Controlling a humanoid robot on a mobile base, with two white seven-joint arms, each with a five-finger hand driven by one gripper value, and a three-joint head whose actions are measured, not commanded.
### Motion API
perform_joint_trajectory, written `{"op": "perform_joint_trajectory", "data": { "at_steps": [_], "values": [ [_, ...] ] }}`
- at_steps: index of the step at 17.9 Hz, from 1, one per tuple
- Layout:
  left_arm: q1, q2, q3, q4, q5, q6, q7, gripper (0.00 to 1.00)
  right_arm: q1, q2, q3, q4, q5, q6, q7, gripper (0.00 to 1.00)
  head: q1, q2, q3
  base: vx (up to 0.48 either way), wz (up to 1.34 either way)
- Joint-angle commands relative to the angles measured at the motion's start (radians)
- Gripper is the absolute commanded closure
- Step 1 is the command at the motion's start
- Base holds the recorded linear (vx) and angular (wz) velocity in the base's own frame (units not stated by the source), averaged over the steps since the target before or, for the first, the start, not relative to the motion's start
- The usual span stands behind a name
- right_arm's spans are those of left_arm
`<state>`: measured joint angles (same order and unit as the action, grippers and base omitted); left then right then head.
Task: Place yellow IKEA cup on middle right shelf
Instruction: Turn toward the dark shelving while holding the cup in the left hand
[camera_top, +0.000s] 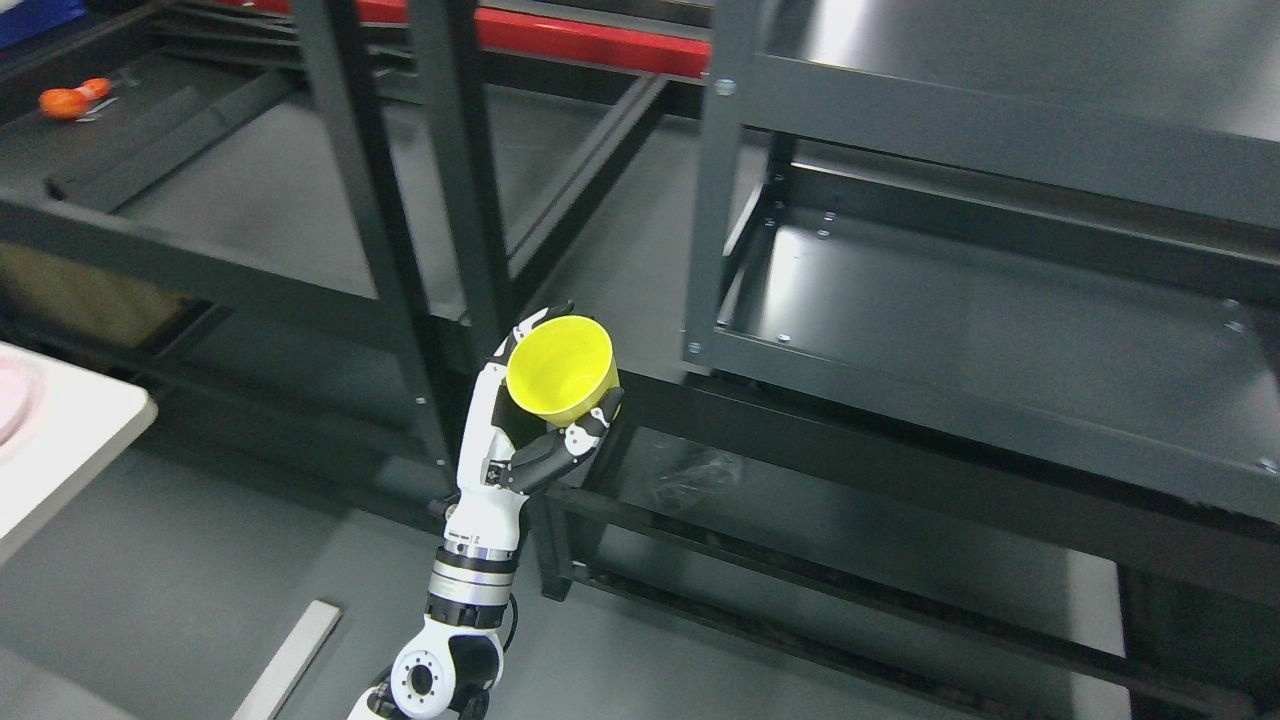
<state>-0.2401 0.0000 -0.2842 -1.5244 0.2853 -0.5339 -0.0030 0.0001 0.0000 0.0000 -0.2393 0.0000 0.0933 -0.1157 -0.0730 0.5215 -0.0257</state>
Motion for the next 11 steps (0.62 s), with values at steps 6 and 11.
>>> {"op": "perform_joint_trajectory", "data": {
  "at_steps": [6, 11],
  "values": [
    [-0.007, 0.017, -0.098, -0.028, 0.000, -0.023, 0.002, 0.99, 0.014, -0.017, 0.017, 0.000, -0.025, 0.000, -0.001, 0.01, 0.0000, 0.000, 0.000, -0.060, -0.84],
    [-0.111, 0.017, -0.098, -0.077, 0.000, -0.093, 0.002, 0.99, 0.014, -0.017, 0.017, 0.000, -0.025, 0.000, -0.001, 0.01, 0.0000, 0.000, 0.000, 0.024, -0.44]
  ]
}}
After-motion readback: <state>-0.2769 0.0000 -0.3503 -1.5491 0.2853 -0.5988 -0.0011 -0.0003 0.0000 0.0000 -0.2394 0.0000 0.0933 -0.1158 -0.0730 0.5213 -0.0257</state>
